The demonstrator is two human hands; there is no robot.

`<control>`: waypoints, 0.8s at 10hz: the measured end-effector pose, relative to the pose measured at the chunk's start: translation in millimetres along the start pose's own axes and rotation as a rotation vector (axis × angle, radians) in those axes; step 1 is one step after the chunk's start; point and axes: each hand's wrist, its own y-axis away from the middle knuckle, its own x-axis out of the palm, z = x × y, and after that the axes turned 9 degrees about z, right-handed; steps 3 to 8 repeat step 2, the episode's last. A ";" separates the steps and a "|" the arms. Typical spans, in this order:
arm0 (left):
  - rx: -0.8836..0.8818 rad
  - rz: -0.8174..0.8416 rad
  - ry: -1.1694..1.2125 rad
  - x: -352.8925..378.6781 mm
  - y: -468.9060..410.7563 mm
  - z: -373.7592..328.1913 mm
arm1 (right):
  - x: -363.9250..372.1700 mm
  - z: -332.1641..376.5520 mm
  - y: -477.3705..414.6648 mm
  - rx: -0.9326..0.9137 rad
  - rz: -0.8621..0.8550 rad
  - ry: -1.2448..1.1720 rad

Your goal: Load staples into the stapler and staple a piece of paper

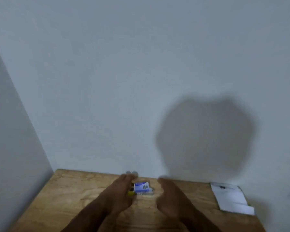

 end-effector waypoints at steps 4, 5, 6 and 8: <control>-0.103 0.169 -0.185 -42.4 32.9 -67.6 | -60.6 2.0 69.2 0.091 0.076 0.149; -0.103 0.169 -0.185 -42.4 32.9 -67.6 | -60.6 2.0 69.2 0.091 0.076 0.149; -0.103 0.169 -0.185 -42.4 32.9 -67.6 | -60.6 2.0 69.2 0.091 0.076 0.149; -0.103 0.169 -0.185 -42.4 32.9 -67.6 | -60.6 2.0 69.2 0.091 0.076 0.149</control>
